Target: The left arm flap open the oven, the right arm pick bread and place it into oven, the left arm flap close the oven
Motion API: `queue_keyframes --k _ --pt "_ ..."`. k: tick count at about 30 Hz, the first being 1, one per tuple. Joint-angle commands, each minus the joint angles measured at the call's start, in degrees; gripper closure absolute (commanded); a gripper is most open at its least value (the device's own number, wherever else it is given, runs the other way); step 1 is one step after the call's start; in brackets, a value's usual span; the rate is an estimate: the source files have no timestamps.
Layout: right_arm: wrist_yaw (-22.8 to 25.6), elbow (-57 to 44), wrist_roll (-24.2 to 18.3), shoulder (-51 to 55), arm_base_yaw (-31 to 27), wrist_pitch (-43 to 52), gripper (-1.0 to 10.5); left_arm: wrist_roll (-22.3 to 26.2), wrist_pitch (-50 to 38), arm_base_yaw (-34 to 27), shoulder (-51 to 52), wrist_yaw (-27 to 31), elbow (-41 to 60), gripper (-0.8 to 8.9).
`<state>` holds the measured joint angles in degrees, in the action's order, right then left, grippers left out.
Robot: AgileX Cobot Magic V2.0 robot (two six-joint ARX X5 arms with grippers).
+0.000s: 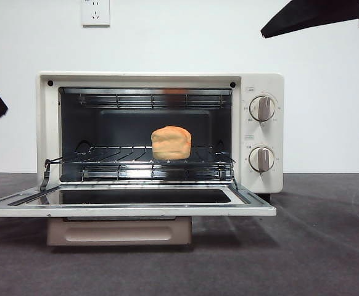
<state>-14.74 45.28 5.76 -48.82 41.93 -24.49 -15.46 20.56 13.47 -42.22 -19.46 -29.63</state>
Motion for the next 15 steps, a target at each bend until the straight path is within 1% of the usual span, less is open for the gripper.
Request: queue_keyframes --k 1,9,13,15 --pt "0.11 0.59 -0.50 -0.46 0.39 -0.13 5.2 -1.68 -3.04 -3.10 -3.54 -2.25 0.92 8.00" --pt "0.13 0.59 -0.63 -0.46 0.39 -1.09 5.2 1.14 -8.20 -12.87 -14.93 -8.35 0.98 8.00" --pt "0.15 0.59 -0.68 -0.48 0.39 -1.07 5.2 4.39 -8.61 -14.08 -20.96 -8.90 0.98 7.99" --pt "0.17 0.59 -0.70 -0.48 0.39 -1.05 5.2 5.14 -9.01 -14.08 -23.58 -8.92 0.96 7.99"
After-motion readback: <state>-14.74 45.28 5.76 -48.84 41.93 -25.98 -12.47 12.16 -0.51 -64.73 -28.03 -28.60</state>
